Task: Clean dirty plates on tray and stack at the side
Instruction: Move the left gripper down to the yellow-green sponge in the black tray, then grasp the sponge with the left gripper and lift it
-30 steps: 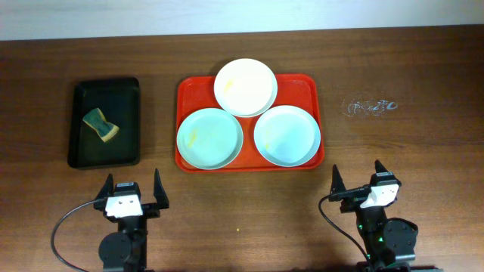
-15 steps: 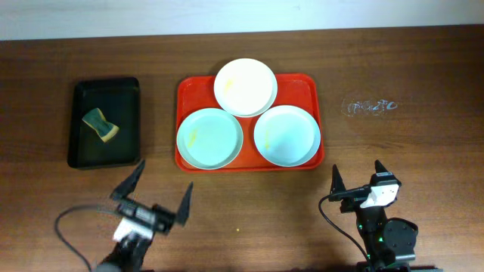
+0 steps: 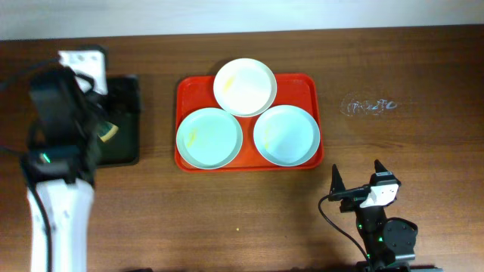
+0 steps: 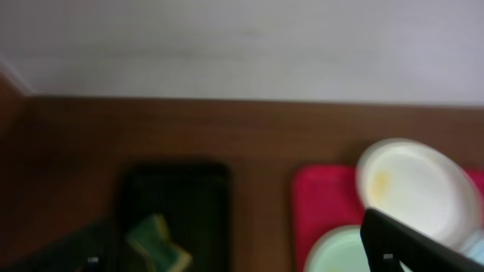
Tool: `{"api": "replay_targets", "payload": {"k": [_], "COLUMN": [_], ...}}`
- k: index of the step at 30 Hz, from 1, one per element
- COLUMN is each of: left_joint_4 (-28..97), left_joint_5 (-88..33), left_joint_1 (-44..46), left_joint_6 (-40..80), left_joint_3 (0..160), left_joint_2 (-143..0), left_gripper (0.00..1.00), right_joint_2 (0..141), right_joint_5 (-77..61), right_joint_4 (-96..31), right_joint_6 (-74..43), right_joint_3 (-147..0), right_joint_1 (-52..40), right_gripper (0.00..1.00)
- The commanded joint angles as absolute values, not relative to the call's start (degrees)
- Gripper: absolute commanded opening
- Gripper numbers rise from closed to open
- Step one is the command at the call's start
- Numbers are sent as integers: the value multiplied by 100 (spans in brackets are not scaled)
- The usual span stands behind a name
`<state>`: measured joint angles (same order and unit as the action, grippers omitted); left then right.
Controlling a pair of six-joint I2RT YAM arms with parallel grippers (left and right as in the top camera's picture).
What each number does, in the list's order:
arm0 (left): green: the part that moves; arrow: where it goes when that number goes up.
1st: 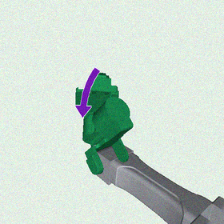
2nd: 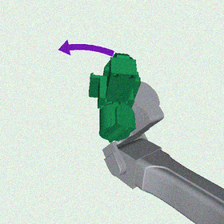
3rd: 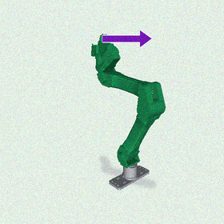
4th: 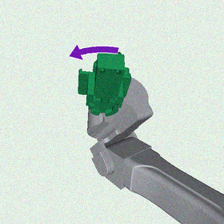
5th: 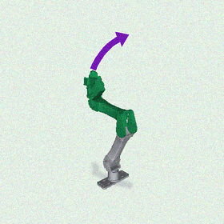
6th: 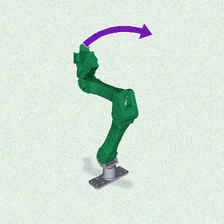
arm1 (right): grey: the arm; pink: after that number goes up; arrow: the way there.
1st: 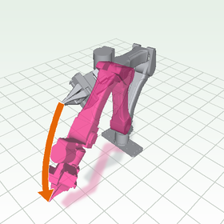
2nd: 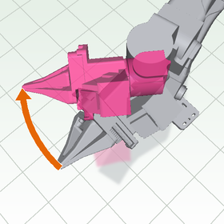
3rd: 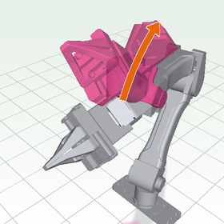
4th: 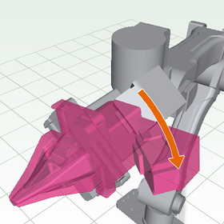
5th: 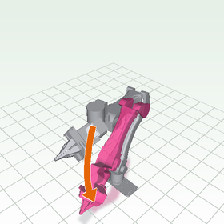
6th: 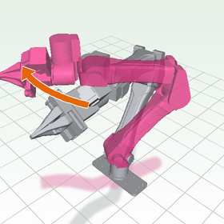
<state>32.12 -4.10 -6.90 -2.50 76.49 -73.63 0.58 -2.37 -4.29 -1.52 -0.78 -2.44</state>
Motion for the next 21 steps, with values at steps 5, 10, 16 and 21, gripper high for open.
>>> {"api": "replay_targets", "payload": {"k": [5,10,16,21], "left_joint_4": [5365,4829,4672,4587], "left_joint_5": [-108,-515,-515,172], "left_joint_1": [-1879,-2303,-2290,-1992], "left_joint_6": [943,1199,2123,2123], "left_joint_3": [9725,10130,10130,10130], "left_joint_2": [-9981,-11054,-12481,-12940], "left_gripper": [99,99,88,88], "right_joint_2": [21,21,21,21], "right_joint_5": [-189,-189,-187,-189], "right_joint_4": [-447,-449,-449,-447], "right_joint_6": [-200,-200,-200,-200], "right_joint_3": [-32,-32,-32,-32], "right_joint_1": [-213,-213,-213,-213], "right_gripper": [99,99,99,99]}}
